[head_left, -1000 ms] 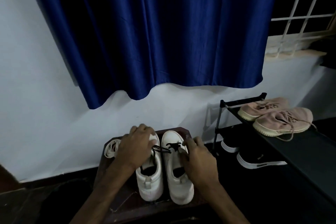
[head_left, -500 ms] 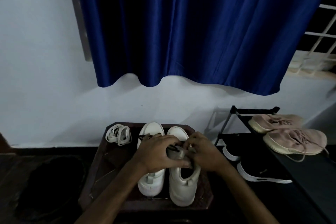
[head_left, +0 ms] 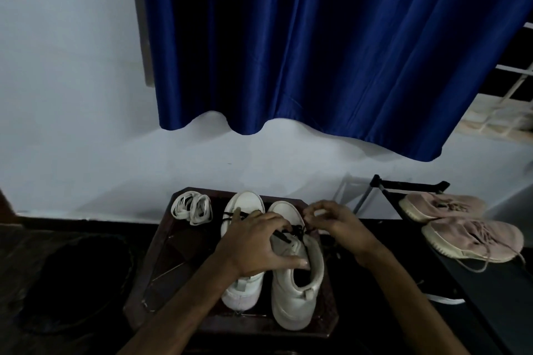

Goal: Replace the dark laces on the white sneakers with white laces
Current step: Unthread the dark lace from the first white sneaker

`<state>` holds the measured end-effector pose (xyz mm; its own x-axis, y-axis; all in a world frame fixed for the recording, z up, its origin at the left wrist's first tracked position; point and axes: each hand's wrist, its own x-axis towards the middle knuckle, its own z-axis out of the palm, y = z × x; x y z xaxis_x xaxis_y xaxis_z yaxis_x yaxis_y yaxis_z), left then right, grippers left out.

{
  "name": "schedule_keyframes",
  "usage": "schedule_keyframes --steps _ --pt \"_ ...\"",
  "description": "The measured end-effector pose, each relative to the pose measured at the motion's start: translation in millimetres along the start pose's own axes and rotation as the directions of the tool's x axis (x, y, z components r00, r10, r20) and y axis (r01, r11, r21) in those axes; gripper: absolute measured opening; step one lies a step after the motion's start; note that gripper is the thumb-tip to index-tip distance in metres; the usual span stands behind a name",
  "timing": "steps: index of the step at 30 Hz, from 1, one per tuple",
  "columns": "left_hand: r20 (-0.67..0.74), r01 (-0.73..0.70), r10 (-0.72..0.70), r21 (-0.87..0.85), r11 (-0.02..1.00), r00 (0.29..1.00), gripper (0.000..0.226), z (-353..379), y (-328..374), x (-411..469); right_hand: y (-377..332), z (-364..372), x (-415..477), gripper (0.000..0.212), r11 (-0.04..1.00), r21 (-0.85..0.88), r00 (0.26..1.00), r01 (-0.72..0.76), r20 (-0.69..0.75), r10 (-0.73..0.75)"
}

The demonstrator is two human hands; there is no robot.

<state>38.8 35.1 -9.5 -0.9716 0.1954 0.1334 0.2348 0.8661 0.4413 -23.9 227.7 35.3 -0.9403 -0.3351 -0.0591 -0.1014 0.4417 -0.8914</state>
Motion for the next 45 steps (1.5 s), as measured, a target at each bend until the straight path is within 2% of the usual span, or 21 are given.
schedule_keyframes --steps 1,2,4,6,9,11,13,15,17,20,22,25,29,31,36,39,42,43,45 --pt "-0.007 0.003 -0.003 -0.002 1.000 1.000 0.088 0 0 0 -7 -4 2 0.006 0.986 -0.143 0.995 0.088 0.057 -0.081" --pt "-0.015 0.008 -0.008 -0.006 1.000 1.000 0.087 0 0 0 -13 -5 4 0.009 0.930 -0.328 0.981 0.166 0.153 -0.121" --pt "-0.020 0.016 -0.017 -0.011 1.000 1.000 0.087 0 0 0 -19 0 6 0.017 0.700 -0.658 0.944 0.279 0.322 -0.074" --pt "-0.024 0.011 -0.012 -0.014 1.000 1.000 0.085 0 2 0 -18 10 8 0.025 0.552 -0.787 0.940 0.276 0.340 0.015" --pt "-0.033 0.007 -0.008 -0.009 1.000 0.999 0.080 -2 3 0 -15 16 13 0.026 0.485 -0.842 0.947 0.235 0.310 0.081" --pt "-0.037 0.017 -0.017 -0.010 1.000 0.999 0.078 -1 3 1 -14 16 14 0.023 0.534 -0.798 0.925 0.280 0.373 0.071" --pt "-0.046 0.017 -0.018 -0.017 1.000 0.999 0.079 -1 3 0 -13 12 12 0.012 0.651 -0.701 0.924 0.292 0.382 -0.004" --pt "-0.055 0.004 -0.004 -0.012 1.000 0.998 0.081 -2 2 -1 -14 -3 12 0.024 0.824 -0.529 0.966 0.204 0.244 -0.083" --pt "-0.057 0.001 -0.002 -0.021 1.000 0.998 0.081 -2 2 0 -9 -24 12 0.028 0.880 -0.450 0.981 0.154 0.174 -0.083" --pt "-0.044 -0.003 0.002 -0.042 0.999 0.999 0.079 -3 2 0 -9 -32 3 0.023 0.817 -0.558 0.936 0.143 0.346 0.072" --pt "-0.048 0.000 -0.002 -0.042 0.999 0.999 0.080 -1 2 1 -15 -24 -1 0.021 0.802 -0.569 0.919 0.182 0.388 0.067" --pt "-0.043 0.013 -0.015 -0.045 0.999 0.999 0.083 -1 4 0 -29 -13 2 0.020 0.756 -0.597 0.915 0.267 0.404 -0.003" --pt "-0.062 0.018 -0.020 -0.027 0.999 0.998 0.076 0 3 0 -31 8 6 0.024 0.598 -0.750 0.923 0.283 0.382 0.043" --pt "-0.080 0.016 -0.017 -0.013 1.000 0.997 0.071 1 2 0 -30 13 7 0.024 0.562 -0.781 0.929 0.272 0.365 0.058" --pt "-0.062 0.021 -0.023 -0.028 0.999 0.998 0.074 -1 4 1 -26 13 6 0.017 0.667 -0.713 0.950 0.215 0.311 0.026" --pt "-0.047 0.022 -0.024 -0.046 0.999 0.999 0.074 -2 4 0 -25 -2 6 0.008 0.766 -0.632 0.978 0.117 0.207 0.021" --pt "-0.036 0.012 -0.014 -0.060 0.998 0.999 0.070 -4 4 -1 -24 -41 16 0.022 0.865 -0.501 0.998 0.005 0.051 0.024" --pt "-0.038 0.009 -0.012 -0.062 0.998 0.999 0.070 -4 4 -1 -21 -52 18 0.023 0.878 -0.479 0.999 -0.021 0.021 0.036" --pt "-0.046 0.010 -0.013 -0.060 0.998 0.999 0.071 -2 3 -1 -10 -59 18 0.022 0.833 -0.551 0.999 -0.039 -0.014 0.037"
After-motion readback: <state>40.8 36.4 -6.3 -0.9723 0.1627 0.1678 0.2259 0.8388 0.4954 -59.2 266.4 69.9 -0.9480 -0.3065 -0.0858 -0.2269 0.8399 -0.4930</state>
